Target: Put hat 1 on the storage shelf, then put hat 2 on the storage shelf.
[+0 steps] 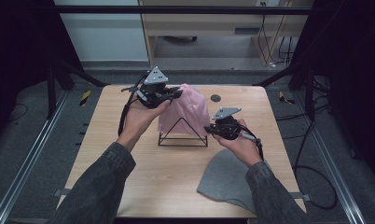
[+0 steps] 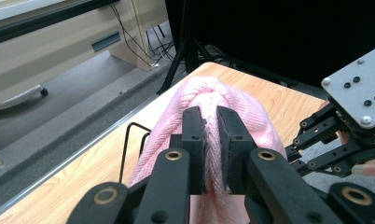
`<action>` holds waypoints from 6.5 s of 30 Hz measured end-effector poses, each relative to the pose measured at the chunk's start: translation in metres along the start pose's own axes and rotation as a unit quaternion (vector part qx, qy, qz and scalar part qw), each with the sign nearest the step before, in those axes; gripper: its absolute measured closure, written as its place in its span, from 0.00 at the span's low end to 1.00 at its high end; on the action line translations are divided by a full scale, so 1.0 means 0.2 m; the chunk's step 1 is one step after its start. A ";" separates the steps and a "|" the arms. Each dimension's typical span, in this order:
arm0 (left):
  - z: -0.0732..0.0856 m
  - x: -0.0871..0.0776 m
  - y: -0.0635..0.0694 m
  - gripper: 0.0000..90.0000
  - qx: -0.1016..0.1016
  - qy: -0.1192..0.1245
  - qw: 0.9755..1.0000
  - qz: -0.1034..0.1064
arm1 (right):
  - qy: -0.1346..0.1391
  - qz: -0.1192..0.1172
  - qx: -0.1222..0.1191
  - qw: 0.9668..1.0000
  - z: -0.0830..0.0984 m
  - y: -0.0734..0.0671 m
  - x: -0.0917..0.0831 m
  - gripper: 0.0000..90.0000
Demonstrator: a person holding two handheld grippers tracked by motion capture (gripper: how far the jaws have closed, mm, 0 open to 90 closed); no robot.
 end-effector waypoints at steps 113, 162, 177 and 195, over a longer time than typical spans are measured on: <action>0.74 -0.15 0.18 0.15 -0.067 -0.086 0.994 0.003 | -0.142 0.101 0.174 0.969 0.84 0.35 -0.25 0.50; 1.18 -0.15 0.20 0.10 -0.098 -0.161 0.982 0.014 | -0.075 0.031 0.126 0.989 0.63 0.16 -0.31 0.94; 1.17 -0.12 0.26 0.10 -0.089 -0.159 0.982 0.043 | 0.018 -0.017 0.060 0.998 0.26 -0.07 -0.41 0.94; 1.07 -0.12 0.42 0.10 -0.075 -0.119 0.985 0.103 | 0.069 -0.045 -0.015 0.996 -0.11 -0.36 -0.52 0.94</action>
Point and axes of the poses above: each handheld gripper's, and its own axes: x roughly forward along the jaws, z roughly out of its underside, y roughly to its right, the point moved 10 cm from there along x, roughly forward along the jaws, and after that the axes turned 3 degrees about -y, right-handed, at the moved point
